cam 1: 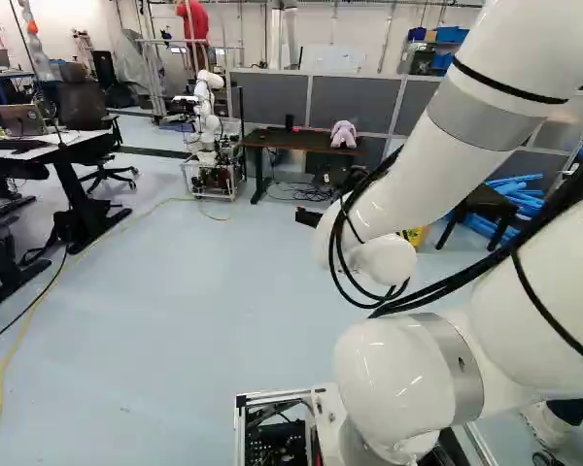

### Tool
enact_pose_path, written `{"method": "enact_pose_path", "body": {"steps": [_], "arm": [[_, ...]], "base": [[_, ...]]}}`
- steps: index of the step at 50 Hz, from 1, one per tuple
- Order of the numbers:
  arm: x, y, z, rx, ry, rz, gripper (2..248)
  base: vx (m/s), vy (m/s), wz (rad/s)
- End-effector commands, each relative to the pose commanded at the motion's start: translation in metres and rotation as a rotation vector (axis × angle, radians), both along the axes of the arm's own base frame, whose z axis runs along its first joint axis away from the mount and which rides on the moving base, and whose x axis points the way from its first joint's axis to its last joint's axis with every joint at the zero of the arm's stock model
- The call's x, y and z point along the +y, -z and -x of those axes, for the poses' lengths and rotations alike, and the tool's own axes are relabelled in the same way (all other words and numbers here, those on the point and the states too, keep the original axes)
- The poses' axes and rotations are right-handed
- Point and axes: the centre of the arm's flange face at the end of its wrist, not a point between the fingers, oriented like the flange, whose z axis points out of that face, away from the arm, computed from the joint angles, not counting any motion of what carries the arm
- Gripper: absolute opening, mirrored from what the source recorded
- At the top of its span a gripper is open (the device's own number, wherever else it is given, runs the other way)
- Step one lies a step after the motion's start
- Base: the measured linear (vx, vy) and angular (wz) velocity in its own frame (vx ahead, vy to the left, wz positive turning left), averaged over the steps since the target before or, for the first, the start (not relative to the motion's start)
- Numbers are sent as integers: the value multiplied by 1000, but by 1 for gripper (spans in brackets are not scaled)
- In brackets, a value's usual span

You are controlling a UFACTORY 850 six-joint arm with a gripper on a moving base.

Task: Pick up the bag on the ground and place it on the table

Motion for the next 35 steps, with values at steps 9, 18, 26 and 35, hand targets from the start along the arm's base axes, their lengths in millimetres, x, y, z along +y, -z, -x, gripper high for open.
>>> {"method": "enact_pose_path", "body": {"steps": [9, 18, 26, 35], "arm": [[0, 0, 0, 0, 0, 0, 247], [0, 0, 0, 0, 0, 0, 247], [0, 0, 0, 0, 0, 0, 247], [0, 0, 0, 0, 0, 0, 247]], "base": [[30, 0, 0], [43, 4, 33], [76, -36, 2], [110, -62, -4]]}}
